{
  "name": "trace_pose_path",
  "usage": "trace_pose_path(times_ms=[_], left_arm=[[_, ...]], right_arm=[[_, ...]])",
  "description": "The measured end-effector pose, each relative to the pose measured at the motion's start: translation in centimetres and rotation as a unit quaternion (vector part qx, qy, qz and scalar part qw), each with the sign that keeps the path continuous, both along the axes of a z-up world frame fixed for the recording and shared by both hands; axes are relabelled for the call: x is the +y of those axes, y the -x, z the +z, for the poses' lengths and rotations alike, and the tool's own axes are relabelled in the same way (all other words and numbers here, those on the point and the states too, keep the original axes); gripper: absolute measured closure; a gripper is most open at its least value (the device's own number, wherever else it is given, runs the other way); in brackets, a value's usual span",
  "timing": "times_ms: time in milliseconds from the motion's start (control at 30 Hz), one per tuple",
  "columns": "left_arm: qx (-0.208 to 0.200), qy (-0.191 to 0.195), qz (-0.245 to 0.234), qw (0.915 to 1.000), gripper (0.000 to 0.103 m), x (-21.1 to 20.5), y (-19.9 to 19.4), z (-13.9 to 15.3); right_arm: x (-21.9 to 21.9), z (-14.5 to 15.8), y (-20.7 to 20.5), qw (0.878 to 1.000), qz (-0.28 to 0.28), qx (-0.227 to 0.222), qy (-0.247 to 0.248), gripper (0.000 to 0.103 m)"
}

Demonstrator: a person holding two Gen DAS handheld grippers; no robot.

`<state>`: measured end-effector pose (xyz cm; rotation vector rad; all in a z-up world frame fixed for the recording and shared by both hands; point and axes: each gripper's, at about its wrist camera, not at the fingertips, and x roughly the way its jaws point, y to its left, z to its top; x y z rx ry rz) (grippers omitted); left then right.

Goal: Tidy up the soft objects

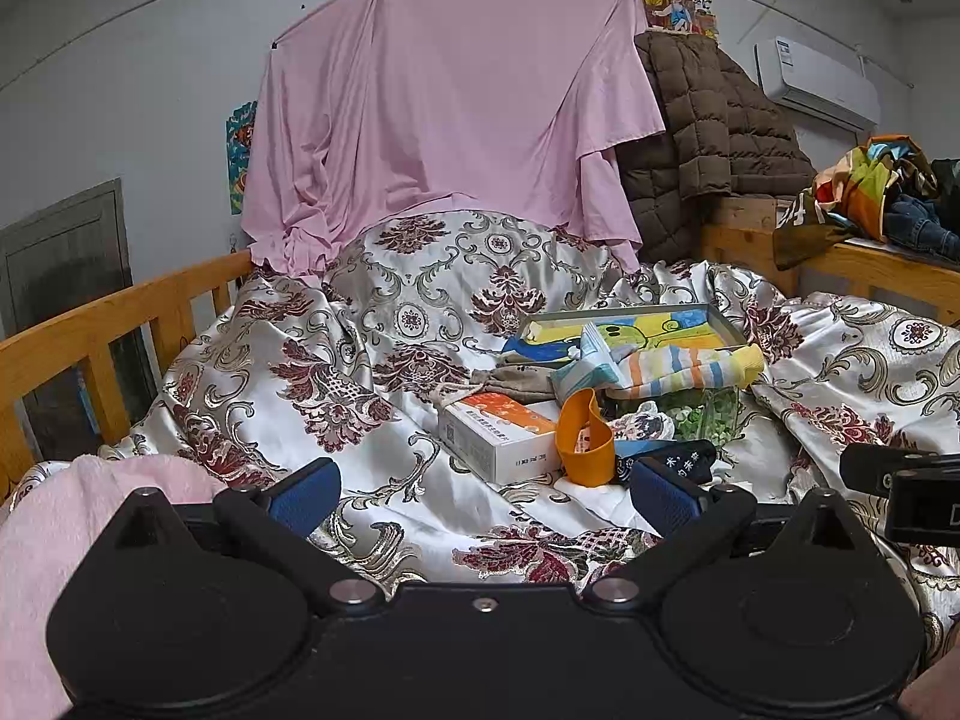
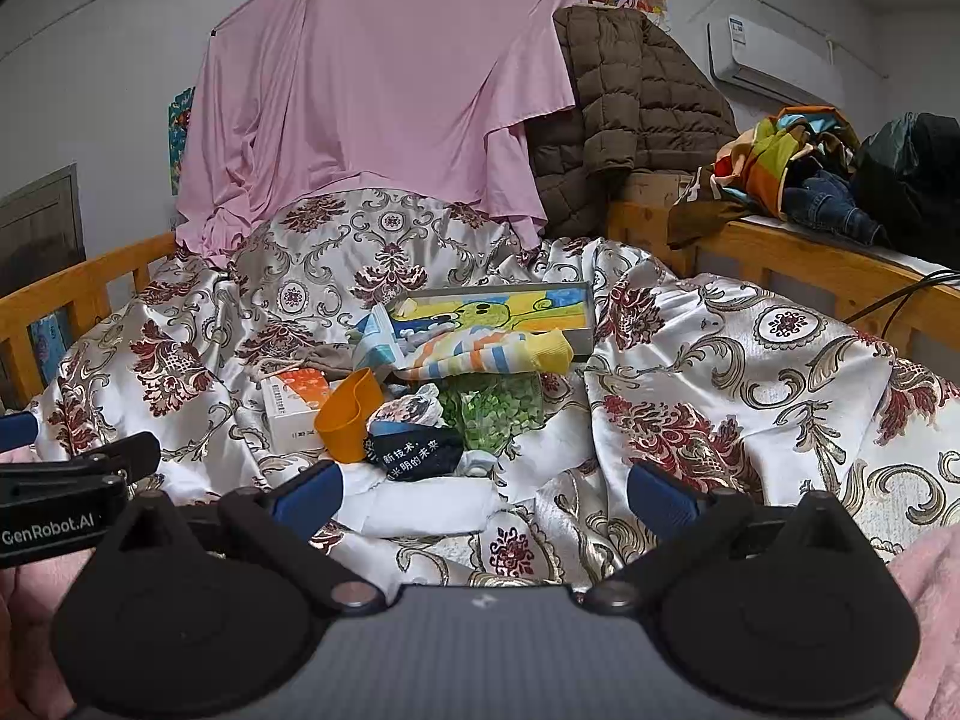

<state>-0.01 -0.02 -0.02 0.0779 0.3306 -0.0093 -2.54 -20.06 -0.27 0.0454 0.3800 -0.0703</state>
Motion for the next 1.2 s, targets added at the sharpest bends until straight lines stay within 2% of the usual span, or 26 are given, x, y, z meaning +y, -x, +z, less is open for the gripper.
trace_pose_path(times_ms=[1000, 1200], left_arm=[[-0.002, -0.003, -0.004, 1.0000, 0.001, 0.01, -0.06, -0.27], [0.008, -0.001, -0.003, 1.0000, 0.001, -0.17, -0.21, -0.14]], right_arm=[[0.14, 0.12, -0.01, 1.000, 0.000, 0.003, -0.001, 0.000], [-0.66, 0.54, -0.37, 1.000, -0.002, 0.016, -0.012, 0.000]])
